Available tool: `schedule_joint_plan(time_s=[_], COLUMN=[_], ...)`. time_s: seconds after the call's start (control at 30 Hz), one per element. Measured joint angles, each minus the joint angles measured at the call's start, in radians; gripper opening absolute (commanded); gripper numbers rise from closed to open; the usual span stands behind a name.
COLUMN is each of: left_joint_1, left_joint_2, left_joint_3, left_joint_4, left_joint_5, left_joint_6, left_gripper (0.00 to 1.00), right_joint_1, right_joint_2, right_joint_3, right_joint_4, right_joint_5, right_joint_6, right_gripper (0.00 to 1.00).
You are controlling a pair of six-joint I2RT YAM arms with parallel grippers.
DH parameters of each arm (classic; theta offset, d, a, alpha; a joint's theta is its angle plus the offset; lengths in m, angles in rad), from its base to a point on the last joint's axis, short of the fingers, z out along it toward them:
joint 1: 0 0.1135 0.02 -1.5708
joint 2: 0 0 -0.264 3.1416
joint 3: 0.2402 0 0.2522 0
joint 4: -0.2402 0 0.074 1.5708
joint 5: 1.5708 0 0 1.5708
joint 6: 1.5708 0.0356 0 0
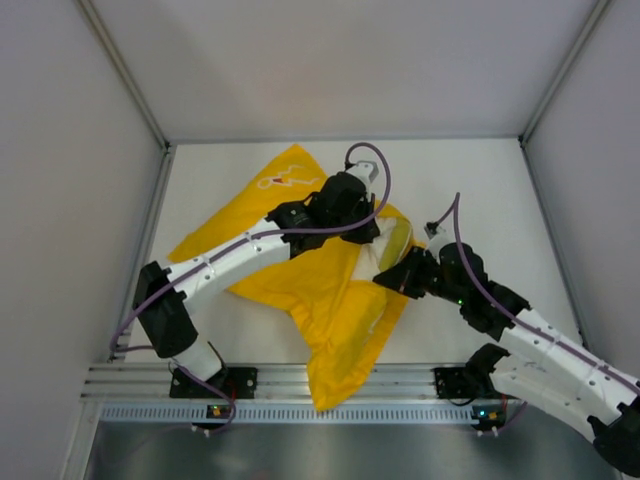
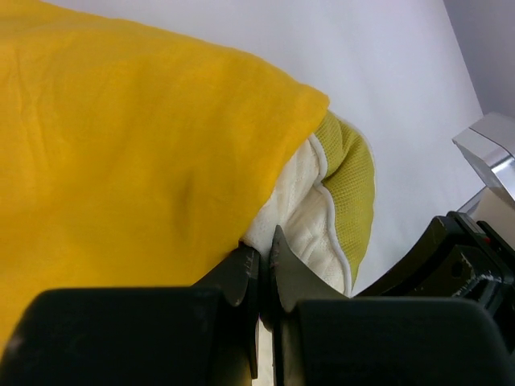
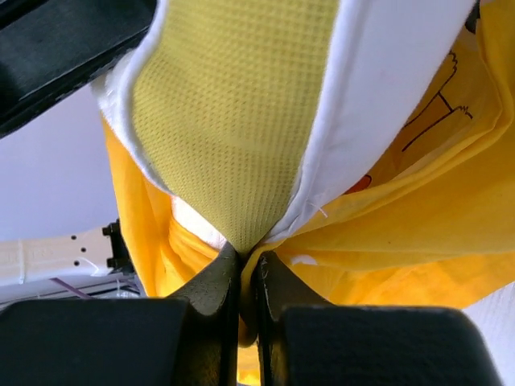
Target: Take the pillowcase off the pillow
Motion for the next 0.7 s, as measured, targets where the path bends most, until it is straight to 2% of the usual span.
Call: schedule_joint_plan(time_s=[0.07, 0.2, 0.27, 0.37, 0.4, 0.5, 0.57, 0.63, 0.67, 0.7], left_joint_1=[0.007, 0.032, 0.05, 0.074, 0.08, 0.089, 0.088, 0.087, 0.087, 0.087], left_joint_2=[0.011, 0.049, 0.067, 0.084, 0.084, 0.082, 0.081, 0.08, 0.077, 0.073], left_joint_3=[0.007, 0.024, 0.026, 0.024, 0.022, 0.015, 0.009, 0.007, 0.004, 0.0], left_joint_4=[0.0, 0.001, 0.016, 0.034, 0.04, 0.058, 0.065, 0.067, 0.068, 0.07], left_joint_5=[0.013, 0.039, 0.037, 0.023, 0.019, 0.015, 0.013, 0.013, 0.013, 0.013], left_joint_6=[0.0, 0.0, 0.0, -0.004, -0.005, -0.014, -0.016, -0.016, -0.017, -0.018], left_gripper=[0.0, 0.0, 0.0, 0.0, 0.0, 0.0, 0.0, 0.0, 0.0, 0.0], right_joint_1=[0.017, 0.063, 0.087, 0.099, 0.1, 0.1, 0.101, 0.101, 0.101, 0.101], right_joint_2=[-0.013, -0.04, -0.058, -0.06, -0.056, -0.042, -0.034, -0.024, -0.021, -0.019], right_joint_3=[0.0, -0.002, -0.007, -0.008, -0.007, -0.013, -0.021, -0.025, -0.025, -0.025], right_joint_4=[-0.003, -0.019, -0.029, -0.032, -0.032, -0.025, -0.023, -0.024, -0.022, -0.022], right_joint_5=[0.02, 0.058, 0.037, 0.011, 0.007, -0.008, -0.012, -0.011, -0.009, -0.008], right_joint_6=[0.003, 0.006, 0.003, -0.001, -0.002, 0.0, 0.001, -0.002, -0.001, -0.005], right_gripper=[0.06, 0.29, 0.33, 0.31, 0.21, 0.1, 0.12, 0.31, 0.37, 0.5])
